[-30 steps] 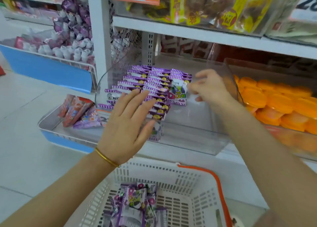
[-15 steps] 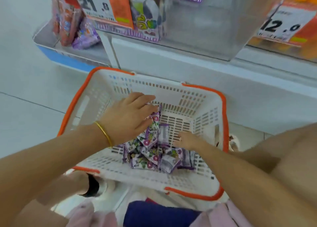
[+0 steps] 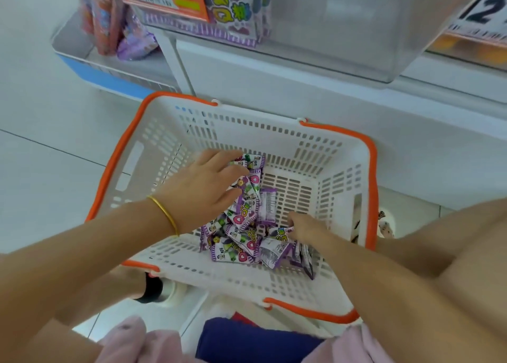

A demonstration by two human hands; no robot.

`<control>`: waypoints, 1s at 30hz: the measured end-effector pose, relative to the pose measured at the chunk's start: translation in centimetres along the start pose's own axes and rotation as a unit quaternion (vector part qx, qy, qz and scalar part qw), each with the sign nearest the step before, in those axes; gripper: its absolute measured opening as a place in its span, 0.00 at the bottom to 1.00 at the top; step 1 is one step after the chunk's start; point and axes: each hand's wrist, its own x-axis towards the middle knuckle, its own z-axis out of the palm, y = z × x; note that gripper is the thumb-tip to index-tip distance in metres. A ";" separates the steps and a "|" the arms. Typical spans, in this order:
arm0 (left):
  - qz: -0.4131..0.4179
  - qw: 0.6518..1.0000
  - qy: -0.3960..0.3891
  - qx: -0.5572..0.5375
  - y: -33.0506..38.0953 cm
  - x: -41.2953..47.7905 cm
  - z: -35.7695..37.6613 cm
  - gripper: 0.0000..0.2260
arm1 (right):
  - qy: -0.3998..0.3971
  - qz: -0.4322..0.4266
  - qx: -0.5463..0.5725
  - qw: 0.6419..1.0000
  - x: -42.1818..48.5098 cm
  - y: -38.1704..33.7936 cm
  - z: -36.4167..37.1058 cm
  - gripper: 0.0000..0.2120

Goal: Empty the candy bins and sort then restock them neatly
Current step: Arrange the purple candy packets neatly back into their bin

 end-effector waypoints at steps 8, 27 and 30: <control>-0.036 0.996 -0.045 -0.061 1.3 0.7 -0.3 0.19 | 0.093 -0.074 0.041 0.992 -4.8 -3.1 -10.2 0.07; -0.076 0.935 0.140 -0.318 2.9 0.6 -4.2 0.29 | -0.007 -0.134 0.632 0.764 -18.1 -10.9 -21.1 0.31; -0.128 0.876 0.122 -0.448 2.5 1.0 -5.0 0.19 | -0.046 -0.177 0.634 0.752 -18.2 -11.0 -21.5 0.28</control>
